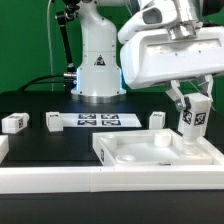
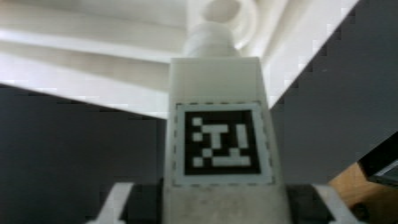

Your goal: Assemble square table

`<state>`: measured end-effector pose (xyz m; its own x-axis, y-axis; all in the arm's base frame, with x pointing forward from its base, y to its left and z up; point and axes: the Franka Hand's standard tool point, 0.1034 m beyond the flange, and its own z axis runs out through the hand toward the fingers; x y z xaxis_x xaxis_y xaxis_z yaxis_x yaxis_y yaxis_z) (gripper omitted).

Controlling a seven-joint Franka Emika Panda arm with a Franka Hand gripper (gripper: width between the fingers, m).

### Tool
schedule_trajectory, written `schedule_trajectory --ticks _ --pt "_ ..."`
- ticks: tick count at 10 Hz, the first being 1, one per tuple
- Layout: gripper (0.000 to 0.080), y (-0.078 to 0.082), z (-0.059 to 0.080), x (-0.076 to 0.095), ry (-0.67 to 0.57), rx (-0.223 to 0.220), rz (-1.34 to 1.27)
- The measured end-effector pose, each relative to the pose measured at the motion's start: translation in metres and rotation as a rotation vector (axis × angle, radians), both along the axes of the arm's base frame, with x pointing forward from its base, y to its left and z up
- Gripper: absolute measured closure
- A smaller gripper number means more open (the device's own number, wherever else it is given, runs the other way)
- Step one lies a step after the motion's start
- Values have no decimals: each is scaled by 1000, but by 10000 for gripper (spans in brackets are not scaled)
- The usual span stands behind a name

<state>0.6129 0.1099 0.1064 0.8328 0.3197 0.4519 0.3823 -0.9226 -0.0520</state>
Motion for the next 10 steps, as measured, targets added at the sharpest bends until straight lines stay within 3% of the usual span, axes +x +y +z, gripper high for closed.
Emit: schedule_trajectory --ticks 10 --pt "509 1 -22 -6 -1 -2 -12"
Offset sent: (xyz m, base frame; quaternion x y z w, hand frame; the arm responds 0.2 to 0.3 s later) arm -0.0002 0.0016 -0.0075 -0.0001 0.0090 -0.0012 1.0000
